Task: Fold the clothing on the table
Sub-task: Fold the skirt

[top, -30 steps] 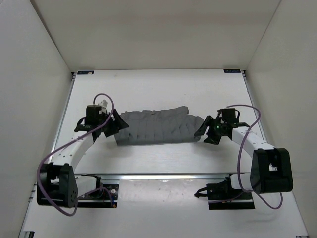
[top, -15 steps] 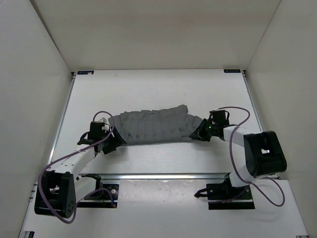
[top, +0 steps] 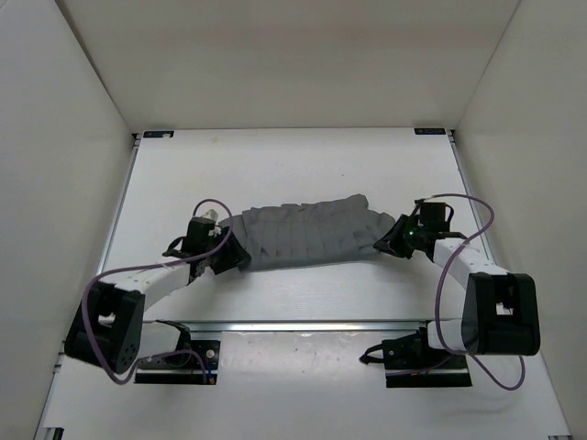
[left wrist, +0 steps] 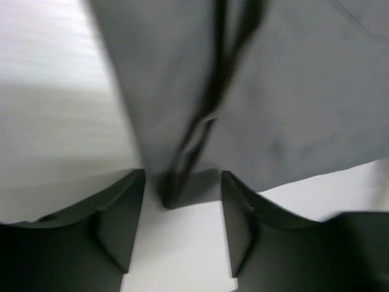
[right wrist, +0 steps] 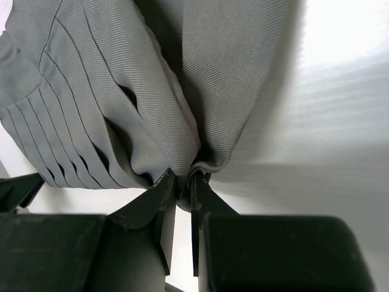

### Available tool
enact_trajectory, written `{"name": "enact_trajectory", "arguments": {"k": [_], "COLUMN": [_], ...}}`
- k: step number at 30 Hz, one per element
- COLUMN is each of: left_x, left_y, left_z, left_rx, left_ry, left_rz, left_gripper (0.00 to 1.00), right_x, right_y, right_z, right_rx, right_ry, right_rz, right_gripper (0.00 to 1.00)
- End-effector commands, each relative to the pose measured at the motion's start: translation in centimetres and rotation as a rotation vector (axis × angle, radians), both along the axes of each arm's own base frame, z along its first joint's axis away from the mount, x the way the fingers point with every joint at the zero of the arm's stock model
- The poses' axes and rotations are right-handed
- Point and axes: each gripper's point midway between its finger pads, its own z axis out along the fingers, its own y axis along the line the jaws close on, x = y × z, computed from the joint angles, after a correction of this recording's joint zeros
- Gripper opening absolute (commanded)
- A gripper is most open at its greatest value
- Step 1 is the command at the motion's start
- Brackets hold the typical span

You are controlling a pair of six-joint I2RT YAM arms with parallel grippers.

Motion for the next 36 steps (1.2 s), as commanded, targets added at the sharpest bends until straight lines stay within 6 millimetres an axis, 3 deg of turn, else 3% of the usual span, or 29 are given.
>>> {"name": "enact_trajectory", "arguments": {"k": [1, 4, 6, 8, 9, 12, 16, 19, 21, 24, 27, 28, 30, 31, 35, 36], "left_x": [0.0, -0.9, -1.3, -1.3, -1.4, -1.2, -1.0, -1.1, -1.4, -1.1, -0.9, -1.2, -0.8, -0.8, -1.0, -1.1], "left_y": [-4.3, -6.3, -7.0, -6.8, -6.6, -6.1, -6.0, -6.0, -6.0, -6.1, -6.0, -6.1, -6.0, -6.0, -5.7, -5.8], "left_z": [0.0, -0.4, -0.8, -1.2, -1.4, -1.5, -1.5, -1.8, -2.4, -2.5, -2.5, -2.6, -2.5, -2.5, -2.7, -2.6], "left_rx": [-0.105, -0.134, -0.152, -0.149, -0.145, -0.129, -0.112, -0.111, -0.097, -0.096, -0.094, -0.091, -0.094, -0.093, -0.096, -0.097], "left_ry": [0.038, 0.071, 0.078, 0.085, 0.091, 0.081, 0.070, 0.086, 0.100, 0.102, 0.096, 0.100, 0.090, 0.092, 0.092, 0.089], "left_rz": [-0.086, -0.133, -0.149, -0.144, -0.142, -0.126, -0.137, -0.144, -0.151, -0.152, -0.145, -0.152, -0.146, -0.147, -0.138, -0.141], "left_gripper": [0.67, 0.68, 0.56, 0.10, 0.02, 0.00, 0.01, 0.01, 0.00, 0.00, 0.00, 0.00, 0.00, 0.00, 0.00, 0.00], "right_x": [0.0, 0.0, 0.3, 0.3, 0.5, 1.3, 3.4, 4.9, 5.7, 5.2, 3.2, 2.4, 1.0, 0.2, -1.8, -2.3], "right_y": [-1.1, -1.0, -1.1, -1.0, -1.3, -2.5, -2.7, 0.7, 4.7, 11.4, 18.0, 20.1, 23.2, 24.9, 28.9, 29.1], "right_z": [1.0, 1.2, 1.5, 1.8, 2.1, 3.4, 7.5, 10.6, 13.4, 15.4, 14.0, 14.5, 13.1, 13.4, 11.3, 10.7], "right_rx": [-0.059, -0.057, -0.056, -0.058, -0.063, -0.093, -0.202, -0.263, -0.232, -0.165, -0.070, -0.032, 0.016, 0.038, 0.116, 0.128], "right_ry": [-0.035, -0.042, -0.056, -0.060, -0.067, -0.095, -0.170, -0.238, -0.326, -0.394, -0.384, -0.403, -0.376, -0.382, -0.334, -0.318], "right_rz": [0.004, 0.006, 0.003, 0.007, -0.004, -0.016, 0.061, 0.238, 0.373, 0.553, 0.713, 0.754, 0.836, 0.866, 0.937, 0.959], "right_gripper": [0.00, 0.00, 0.00, 0.00, 0.00, 0.00, 0.00, 0.00, 0.00, 0.00, 0.00, 0.00, 0.00, 0.00, 0.00, 0.00]}}
